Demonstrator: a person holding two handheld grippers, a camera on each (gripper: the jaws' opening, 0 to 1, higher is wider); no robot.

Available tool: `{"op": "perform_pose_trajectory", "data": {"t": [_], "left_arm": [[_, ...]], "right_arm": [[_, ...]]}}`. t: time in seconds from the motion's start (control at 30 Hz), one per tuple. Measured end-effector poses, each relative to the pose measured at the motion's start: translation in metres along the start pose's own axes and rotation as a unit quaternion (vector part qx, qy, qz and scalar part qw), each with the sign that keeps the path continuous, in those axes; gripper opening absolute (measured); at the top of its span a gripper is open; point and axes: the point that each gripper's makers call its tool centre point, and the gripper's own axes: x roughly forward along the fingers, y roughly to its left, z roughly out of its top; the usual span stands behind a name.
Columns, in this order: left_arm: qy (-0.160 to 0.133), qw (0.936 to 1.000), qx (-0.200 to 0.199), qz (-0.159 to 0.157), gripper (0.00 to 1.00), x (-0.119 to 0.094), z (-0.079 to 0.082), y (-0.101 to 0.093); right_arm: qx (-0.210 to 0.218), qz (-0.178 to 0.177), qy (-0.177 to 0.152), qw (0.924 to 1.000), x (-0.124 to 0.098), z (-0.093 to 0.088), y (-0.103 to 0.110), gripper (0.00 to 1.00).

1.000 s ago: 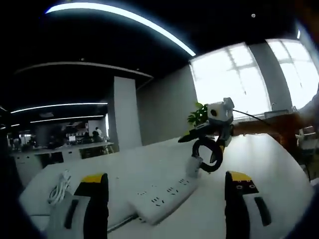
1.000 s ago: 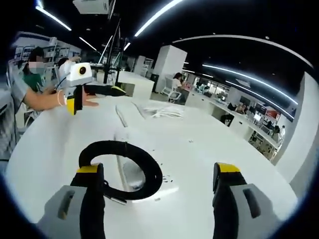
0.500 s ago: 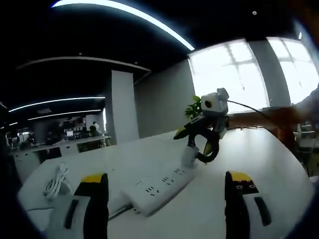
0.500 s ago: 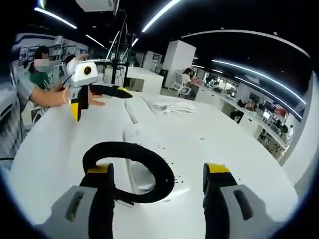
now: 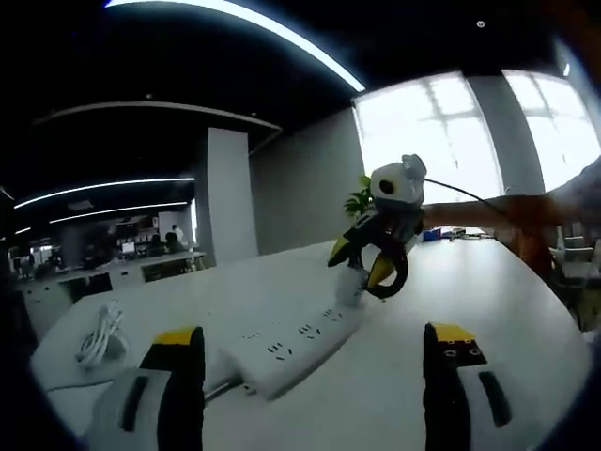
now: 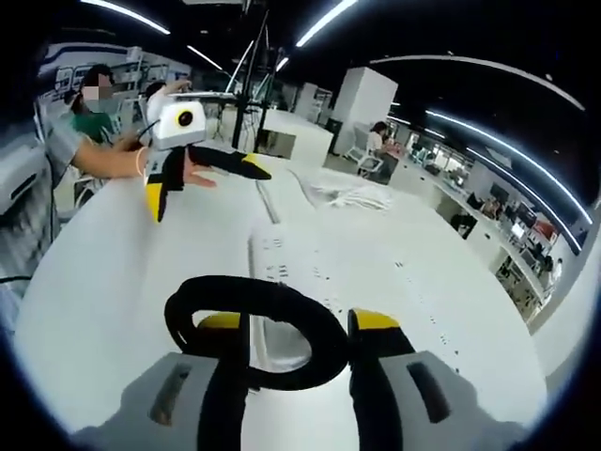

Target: Straighten the power strip on the desk, plug the charger into it

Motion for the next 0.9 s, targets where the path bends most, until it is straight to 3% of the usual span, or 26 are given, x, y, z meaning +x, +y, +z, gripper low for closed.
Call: {"op": "perform_pose_trajectory", "data": {"t": [0.27,0.6,0.83,0.9], "left_arm": [[0.002,1.0000,-0.008,-0.002,0.99,0.001,-0.003,-0.001],[0.004,0.9998,-0.020,0.002,0.99,0.002,-0.007,0.003],[0.005,0.9997,-0.023,0.001,0.98,0.002,-0.008,0.003],[0.005,0.9997,-0.024,0.000,0.98,0.002,-0.008,0.003]], "right_arm": [[-0.024,0.001,0.031,0.9992,-0.001,-0.005,-0.001,0.32],[-0.068,0.031,0.099,0.9923,0.001,-0.008,0.007,0.24],[-0.043,0.048,0.149,0.9868,0.003,-0.011,0.003,0.23],[-0.008,0.052,0.167,0.9845,0.004,-0.012,0.000,0.23]]}}
